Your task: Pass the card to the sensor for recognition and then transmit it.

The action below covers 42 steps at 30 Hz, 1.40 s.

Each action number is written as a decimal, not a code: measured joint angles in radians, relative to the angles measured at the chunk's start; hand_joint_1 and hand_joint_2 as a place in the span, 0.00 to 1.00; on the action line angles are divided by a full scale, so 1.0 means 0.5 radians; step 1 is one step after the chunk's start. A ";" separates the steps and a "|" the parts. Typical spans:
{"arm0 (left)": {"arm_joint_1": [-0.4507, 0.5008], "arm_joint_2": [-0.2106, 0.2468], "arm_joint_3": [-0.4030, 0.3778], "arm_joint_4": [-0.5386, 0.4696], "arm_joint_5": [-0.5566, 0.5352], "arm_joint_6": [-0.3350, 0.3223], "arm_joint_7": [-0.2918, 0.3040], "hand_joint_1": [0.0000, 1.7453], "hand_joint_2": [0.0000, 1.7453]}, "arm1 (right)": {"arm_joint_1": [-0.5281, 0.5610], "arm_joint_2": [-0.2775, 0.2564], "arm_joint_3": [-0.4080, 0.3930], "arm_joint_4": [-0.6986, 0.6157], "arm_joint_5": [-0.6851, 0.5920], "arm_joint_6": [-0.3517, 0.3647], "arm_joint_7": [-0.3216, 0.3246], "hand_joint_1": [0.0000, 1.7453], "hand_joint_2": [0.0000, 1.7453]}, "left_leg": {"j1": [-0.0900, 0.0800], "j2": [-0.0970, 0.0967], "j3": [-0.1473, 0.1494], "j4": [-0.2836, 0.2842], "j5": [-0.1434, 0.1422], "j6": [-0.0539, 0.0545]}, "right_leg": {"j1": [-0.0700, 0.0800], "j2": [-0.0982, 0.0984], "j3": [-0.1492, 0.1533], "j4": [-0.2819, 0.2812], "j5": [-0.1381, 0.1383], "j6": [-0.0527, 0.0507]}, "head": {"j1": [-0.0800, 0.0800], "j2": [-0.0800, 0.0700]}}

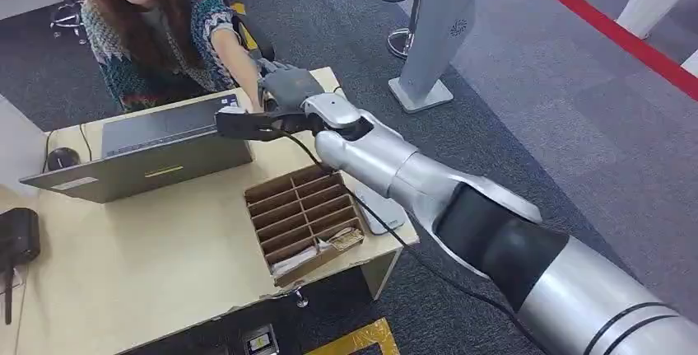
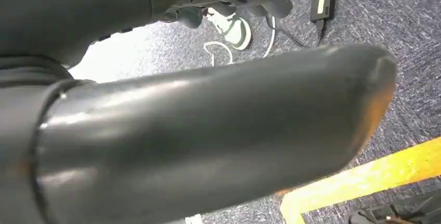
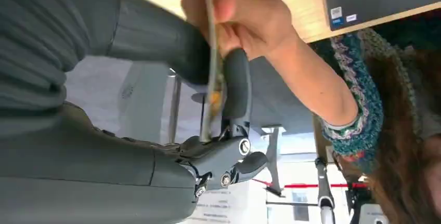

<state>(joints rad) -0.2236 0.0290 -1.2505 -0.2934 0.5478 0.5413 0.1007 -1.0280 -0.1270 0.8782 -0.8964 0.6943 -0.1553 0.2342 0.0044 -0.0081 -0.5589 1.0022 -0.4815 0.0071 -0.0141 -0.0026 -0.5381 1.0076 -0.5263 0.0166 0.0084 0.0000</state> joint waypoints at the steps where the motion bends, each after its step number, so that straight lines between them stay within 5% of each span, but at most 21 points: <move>1: 0.000 -0.001 0.000 0.001 -0.002 0.002 0.001 0.00 0.00 | -0.001 0.005 0.007 0.022 0.003 -0.013 0.009 0.00 1.00 | 0.000 0.000 0.000 0.000 0.000 0.000 | 0.000 0.000 0.000 0.000 0.000 0.000 | 0.001 -0.001; 9: 0.006 -0.001 0.004 0.001 -0.020 0.006 0.002 0.00 0.00 | -0.004 0.011 0.039 0.120 -0.034 -0.137 0.019 0.00 1.00 | 0.000 0.001 0.000 0.000 0.000 0.000 | 0.000 0.000 -0.001 0.000 0.000 0.000 | 0.001 0.000; 18: 0.049 -0.001 0.044 0.002 -0.011 0.048 -0.005 0.00 0.00 | 0.061 -0.044 -0.130 -0.082 -0.391 -0.483 -0.092 0.00 1.00 | 0.000 0.005 0.003 0.001 0.000 0.000 | 0.000 0.005 -0.001 0.000 0.000 0.000 | 0.001 -0.001; 24: 0.104 -0.002 0.118 0.018 0.031 0.070 -0.047 0.00 0.00 | 0.387 -0.176 -0.312 -0.677 -0.604 -0.548 -0.163 0.00 1.00 | 0.001 0.003 0.001 0.001 -0.001 0.000 | 0.001 0.003 0.000 -0.003 0.000 0.000 | 0.001 0.000; 27: 0.157 -0.002 0.144 0.023 0.082 0.075 -0.076 0.00 0.00 | 0.582 -0.235 -0.390 -0.977 -0.768 -0.507 -0.296 0.00 1.00 | 0.002 0.011 0.007 0.000 -0.005 -0.005 | 0.002 0.010 0.000 -0.004 -0.001 -0.001 | 0.001 -0.001; 42: 0.231 -0.002 0.226 0.049 0.180 0.101 -0.132 0.00 0.00 | 1.552 -0.464 -0.730 -1.729 -0.707 -0.309 -0.362 0.00 1.00 | 0.003 0.010 0.005 0.000 -0.006 -0.004 | 0.002 0.008 0.001 -0.004 -0.001 -0.001 | 0.001 -0.001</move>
<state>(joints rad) -0.1083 0.0278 -1.1375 -0.2689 0.6378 0.5917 0.0347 -0.2517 -0.3590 0.5134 -1.7610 0.3407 -0.3097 0.0534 0.0056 -0.0030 -0.5564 1.0020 -0.4844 0.0050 -0.0130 0.0013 -0.5376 1.0054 -0.5268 0.0161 0.0088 -0.0004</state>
